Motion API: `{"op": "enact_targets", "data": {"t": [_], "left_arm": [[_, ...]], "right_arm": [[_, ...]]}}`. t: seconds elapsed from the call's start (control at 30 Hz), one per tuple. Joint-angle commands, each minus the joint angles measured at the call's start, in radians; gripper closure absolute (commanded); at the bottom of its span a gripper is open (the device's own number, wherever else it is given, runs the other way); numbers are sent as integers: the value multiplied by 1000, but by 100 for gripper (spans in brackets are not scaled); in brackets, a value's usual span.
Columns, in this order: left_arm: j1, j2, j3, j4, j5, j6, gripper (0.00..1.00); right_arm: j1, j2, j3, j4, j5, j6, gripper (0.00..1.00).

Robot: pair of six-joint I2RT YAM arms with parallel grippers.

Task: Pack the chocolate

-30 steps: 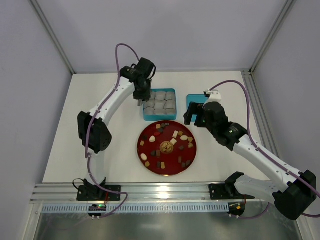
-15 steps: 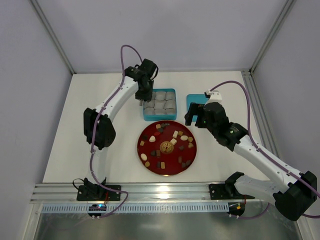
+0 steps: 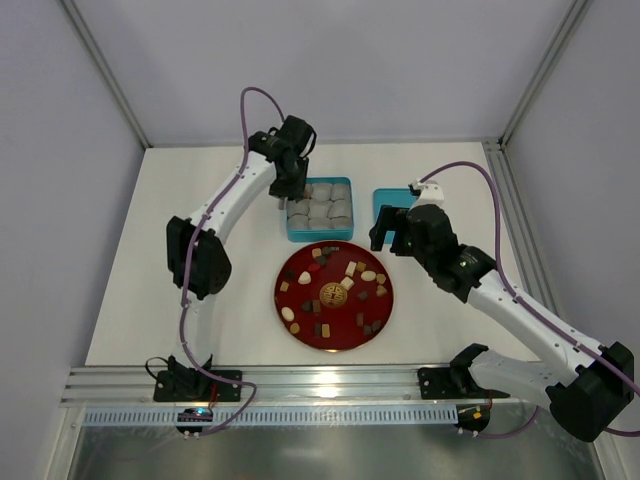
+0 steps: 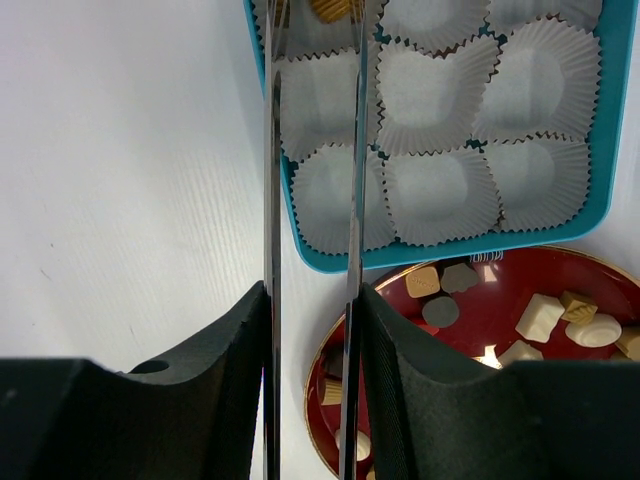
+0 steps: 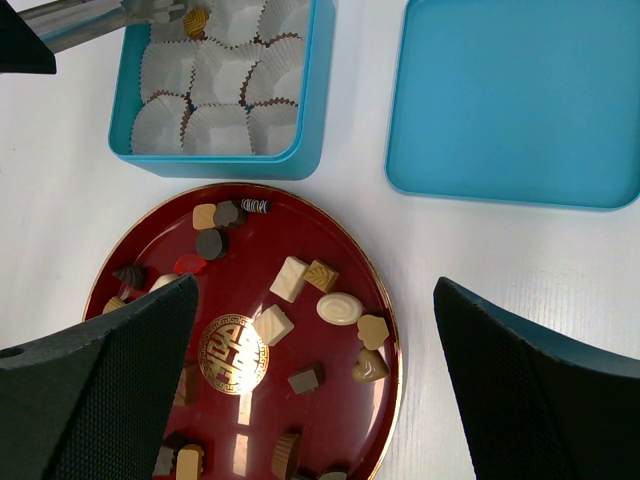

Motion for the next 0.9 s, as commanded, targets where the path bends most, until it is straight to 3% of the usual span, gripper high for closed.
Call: {"op": "enact_targets", "data": {"t": [0.0, 0.37, 0.87], "left_arm": [[7, -12, 53, 7, -16, 24, 60], [4, -90, 46, -20, 26, 18, 60], [-127, -500, -394, 8, 40, -40, 58]], "right_arm": [[1, -17, 15, 24, 12, -8, 0], [-1, -16, 14, 29, 10, -5, 0], [-2, -36, -5, 29, 21, -8, 0]]}}
